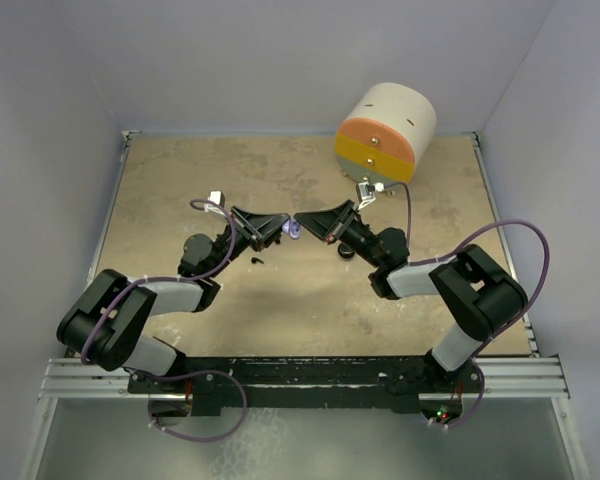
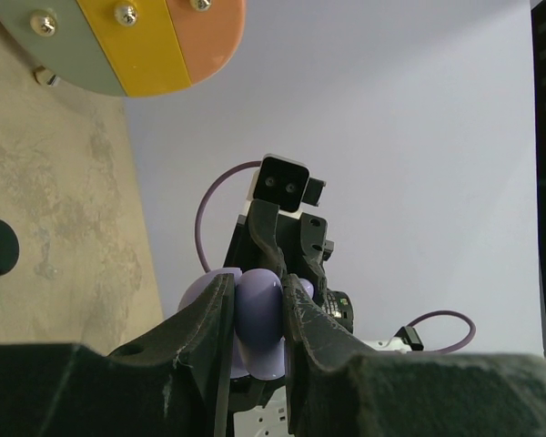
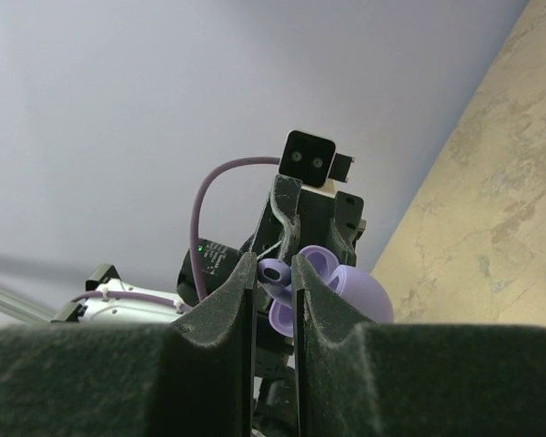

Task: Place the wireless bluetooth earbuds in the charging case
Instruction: Place the earbud in the charging case.

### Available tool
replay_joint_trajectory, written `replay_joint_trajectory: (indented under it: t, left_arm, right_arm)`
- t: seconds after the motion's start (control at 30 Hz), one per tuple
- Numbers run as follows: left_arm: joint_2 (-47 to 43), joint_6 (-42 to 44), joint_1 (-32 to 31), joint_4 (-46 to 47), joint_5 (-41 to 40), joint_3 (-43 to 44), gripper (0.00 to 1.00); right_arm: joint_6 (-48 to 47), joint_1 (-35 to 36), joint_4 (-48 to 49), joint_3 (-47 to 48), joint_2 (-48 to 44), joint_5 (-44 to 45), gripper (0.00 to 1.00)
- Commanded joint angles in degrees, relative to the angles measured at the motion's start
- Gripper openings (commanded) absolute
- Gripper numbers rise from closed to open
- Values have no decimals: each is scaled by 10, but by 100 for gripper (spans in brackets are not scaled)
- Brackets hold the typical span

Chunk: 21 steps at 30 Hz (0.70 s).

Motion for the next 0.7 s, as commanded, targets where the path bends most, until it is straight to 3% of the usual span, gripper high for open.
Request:
replay_joint_trajectory:
  t: [0.0,0.67]
  left_arm:
    - [-25,-6,-5,46,-3,5,0]
    - [-33,-8,-8,47,-11,-4,0]
  right_arm:
    - [1,-1,16,9,6,3,0]
    - [3,-4,18,3,3,3,0]
